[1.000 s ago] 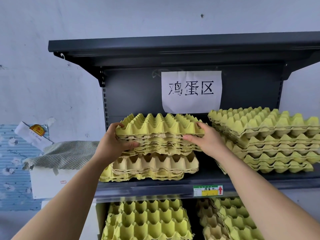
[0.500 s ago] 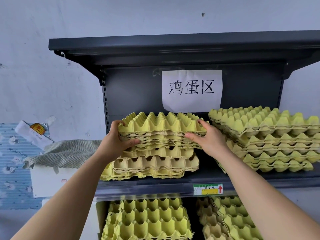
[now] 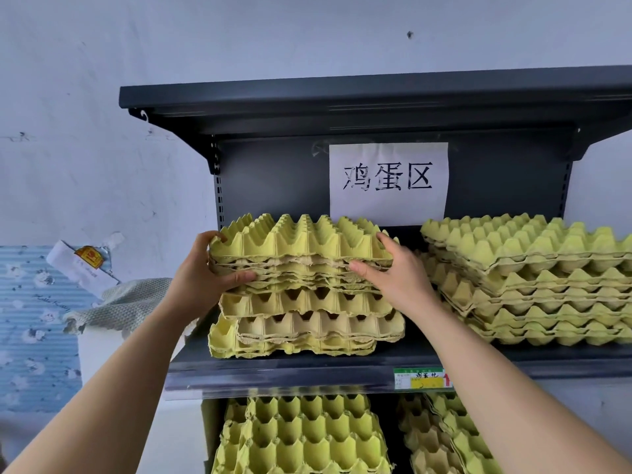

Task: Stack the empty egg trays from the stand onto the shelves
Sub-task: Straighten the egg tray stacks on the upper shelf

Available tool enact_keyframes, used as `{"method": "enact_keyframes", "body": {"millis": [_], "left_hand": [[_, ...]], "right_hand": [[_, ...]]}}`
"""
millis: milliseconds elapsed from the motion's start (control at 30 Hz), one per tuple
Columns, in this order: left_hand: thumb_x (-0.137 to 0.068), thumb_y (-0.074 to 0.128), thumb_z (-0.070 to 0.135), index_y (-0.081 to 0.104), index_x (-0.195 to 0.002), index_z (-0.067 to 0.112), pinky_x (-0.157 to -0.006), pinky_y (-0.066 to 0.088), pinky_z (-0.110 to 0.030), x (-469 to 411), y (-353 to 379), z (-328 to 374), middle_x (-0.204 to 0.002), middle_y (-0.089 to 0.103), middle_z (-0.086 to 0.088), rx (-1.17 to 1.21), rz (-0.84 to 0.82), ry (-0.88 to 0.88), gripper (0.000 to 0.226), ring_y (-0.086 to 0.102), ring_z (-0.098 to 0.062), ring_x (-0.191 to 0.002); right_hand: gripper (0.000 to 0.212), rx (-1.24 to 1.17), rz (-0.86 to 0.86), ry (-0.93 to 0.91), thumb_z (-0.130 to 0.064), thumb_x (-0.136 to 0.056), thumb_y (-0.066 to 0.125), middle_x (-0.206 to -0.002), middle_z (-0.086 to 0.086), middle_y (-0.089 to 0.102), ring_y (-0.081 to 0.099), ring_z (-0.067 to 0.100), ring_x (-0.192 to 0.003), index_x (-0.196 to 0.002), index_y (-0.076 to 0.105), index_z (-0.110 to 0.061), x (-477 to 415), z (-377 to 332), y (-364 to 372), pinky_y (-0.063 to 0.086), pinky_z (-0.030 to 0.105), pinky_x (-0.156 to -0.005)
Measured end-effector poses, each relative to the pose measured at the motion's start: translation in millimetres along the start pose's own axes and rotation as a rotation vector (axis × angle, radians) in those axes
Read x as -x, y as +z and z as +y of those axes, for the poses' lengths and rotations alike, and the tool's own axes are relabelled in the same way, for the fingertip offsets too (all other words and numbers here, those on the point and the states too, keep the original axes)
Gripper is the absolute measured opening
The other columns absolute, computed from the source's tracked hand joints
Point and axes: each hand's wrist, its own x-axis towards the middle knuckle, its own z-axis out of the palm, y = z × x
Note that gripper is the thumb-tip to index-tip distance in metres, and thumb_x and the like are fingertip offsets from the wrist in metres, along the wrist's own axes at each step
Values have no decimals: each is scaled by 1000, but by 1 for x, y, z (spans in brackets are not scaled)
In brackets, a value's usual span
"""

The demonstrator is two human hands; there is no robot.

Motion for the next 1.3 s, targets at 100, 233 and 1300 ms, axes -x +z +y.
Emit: {"method": "enact_keyframes", "body": {"millis": [100,233,1300], "left_hand": [[-54,87,38,40,-116,36,-67,59,-40,5,1,-13,-95,65,-5,7,-51,-63,77,69,-22,-71],[-50,83,50,28,-134,37,-78,57,-39,12,11,-24,-115,61,-6,-49,-132,-112,101,67,-19,-83],[-76,75,43,21,-142,25,-61,39,-12,40,49,-19,-115,47,3,-141,-106,-118,87,54,-7,-79]], "right_hand": [[89,20,-54,24,-61,-76,65,-147,6,37,36,22,-133,-148,25,-28,2,4,8,35,36,-102],[97,24,-117,57,-60,-76,66,-151,4,29,35,23,-134,-150,9,-36,8,12,11,35,35,-100],[96,-64,-145,152,-56,-74,70,-155,1,15,27,21,-137,-146,13,-27,25,38,-2,30,32,-101]]}}
